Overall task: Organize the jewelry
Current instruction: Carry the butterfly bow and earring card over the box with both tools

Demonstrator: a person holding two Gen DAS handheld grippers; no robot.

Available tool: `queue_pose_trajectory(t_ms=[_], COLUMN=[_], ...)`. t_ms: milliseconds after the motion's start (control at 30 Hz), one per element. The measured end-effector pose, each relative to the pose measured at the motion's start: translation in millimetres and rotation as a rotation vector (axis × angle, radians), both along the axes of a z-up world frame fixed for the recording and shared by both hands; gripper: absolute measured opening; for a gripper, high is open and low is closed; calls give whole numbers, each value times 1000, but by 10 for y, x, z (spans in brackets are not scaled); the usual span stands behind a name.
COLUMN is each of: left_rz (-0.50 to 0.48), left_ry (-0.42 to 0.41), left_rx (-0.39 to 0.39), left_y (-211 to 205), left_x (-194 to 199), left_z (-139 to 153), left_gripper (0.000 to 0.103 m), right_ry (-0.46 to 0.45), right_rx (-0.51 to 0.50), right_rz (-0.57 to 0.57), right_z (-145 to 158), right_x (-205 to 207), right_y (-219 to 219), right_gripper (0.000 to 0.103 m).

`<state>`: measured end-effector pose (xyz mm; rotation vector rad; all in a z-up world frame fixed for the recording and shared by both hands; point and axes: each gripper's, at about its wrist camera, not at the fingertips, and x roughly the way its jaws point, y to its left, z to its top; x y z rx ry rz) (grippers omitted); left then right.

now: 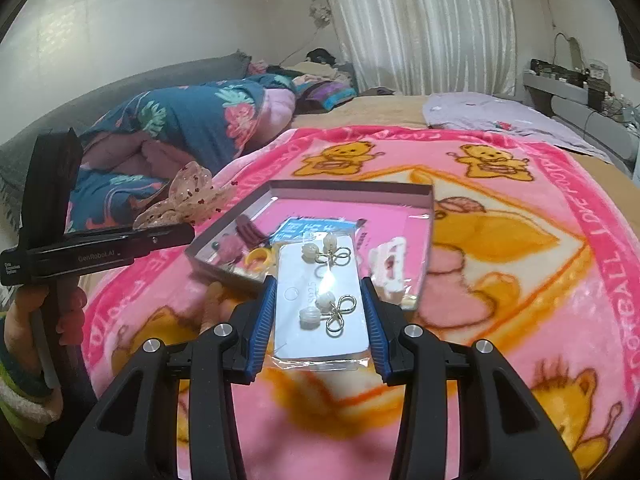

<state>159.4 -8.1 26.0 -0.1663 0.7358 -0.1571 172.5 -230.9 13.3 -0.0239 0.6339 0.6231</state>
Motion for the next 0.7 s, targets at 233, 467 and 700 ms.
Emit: queue_pose_trajectory(t_ms=[233, 467, 700], left_rz=[-22, -45, -50], left_ry=[21, 51, 77], left_rx=[-10, -19, 2], left_y=[-40, -54, -57], left_x=[235, 451, 677], left_z=[-30, -136, -270], left_gripper=[19, 19, 19], right_ry=[-6, 2, -3], right_rx=[0, -9, -44], right_rz=[-20, -28, -26], right_z=[35, 25, -6], right_x=[106, 217, 402], right_y=[-23, 19, 121], right_gripper=[40, 40, 40])
